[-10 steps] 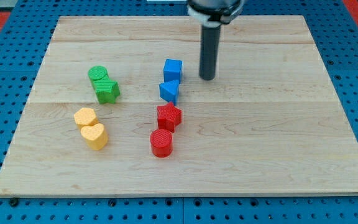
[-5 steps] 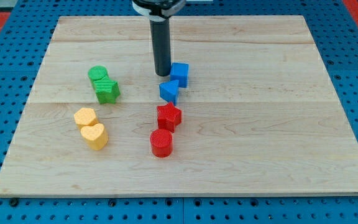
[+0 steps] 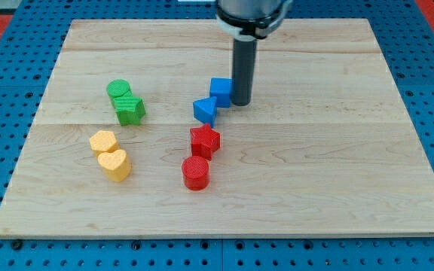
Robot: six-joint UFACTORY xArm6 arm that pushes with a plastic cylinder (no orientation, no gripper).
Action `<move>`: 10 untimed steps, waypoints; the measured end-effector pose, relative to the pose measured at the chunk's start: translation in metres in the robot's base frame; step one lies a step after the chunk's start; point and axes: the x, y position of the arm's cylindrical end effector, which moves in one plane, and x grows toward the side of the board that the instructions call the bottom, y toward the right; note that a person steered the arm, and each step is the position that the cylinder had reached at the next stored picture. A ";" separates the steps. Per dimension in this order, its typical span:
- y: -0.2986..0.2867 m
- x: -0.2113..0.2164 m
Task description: Place the blue blocks horizontal to the green blocks
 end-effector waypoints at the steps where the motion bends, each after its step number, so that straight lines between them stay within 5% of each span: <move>1: 0.002 -0.011; 7: -0.011 -0.054; 8: -0.042 -0.098; 9: -0.170 -0.098; 10: -0.239 -0.073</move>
